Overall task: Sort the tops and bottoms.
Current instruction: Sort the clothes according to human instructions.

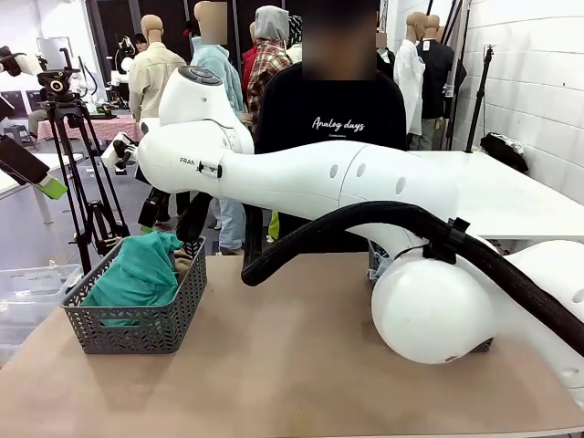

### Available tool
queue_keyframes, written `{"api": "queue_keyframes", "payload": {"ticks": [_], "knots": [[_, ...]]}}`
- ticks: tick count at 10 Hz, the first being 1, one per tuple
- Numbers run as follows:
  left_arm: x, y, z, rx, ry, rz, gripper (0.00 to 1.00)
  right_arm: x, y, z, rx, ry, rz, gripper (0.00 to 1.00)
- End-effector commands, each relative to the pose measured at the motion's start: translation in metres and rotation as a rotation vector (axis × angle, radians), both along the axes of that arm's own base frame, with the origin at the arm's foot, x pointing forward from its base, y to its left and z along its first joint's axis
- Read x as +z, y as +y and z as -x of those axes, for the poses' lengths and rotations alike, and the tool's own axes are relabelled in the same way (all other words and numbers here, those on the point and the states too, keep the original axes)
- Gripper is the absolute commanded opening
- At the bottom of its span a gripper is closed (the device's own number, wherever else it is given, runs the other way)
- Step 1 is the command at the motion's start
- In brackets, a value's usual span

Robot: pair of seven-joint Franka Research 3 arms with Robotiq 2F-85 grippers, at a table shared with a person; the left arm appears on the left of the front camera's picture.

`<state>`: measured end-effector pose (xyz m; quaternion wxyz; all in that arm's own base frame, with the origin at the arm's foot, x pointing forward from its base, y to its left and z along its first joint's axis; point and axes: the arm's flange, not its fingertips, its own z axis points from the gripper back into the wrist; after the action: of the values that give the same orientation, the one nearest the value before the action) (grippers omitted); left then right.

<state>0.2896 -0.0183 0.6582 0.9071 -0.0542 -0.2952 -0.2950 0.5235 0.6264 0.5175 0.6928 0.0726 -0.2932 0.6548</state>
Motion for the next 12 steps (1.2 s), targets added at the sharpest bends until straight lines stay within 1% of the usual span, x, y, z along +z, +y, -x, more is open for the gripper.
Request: {"api": "queue_keyframes", "payload": {"ticks": [1, 12], "knots": [[0.0011, 0.0018, 0.0001, 0.004, -0.002, -0.001, 1.00, 0.0015, 0.0010, 0.0017, 0.004, -0.009, 0.012, 1.00], [0.0011, 0.0018, 0.0001, 0.004, -0.002, -0.001, 1.00, 0.0015, 0.0010, 0.0017, 0.004, -0.009, 0.012, 1.00]]}}
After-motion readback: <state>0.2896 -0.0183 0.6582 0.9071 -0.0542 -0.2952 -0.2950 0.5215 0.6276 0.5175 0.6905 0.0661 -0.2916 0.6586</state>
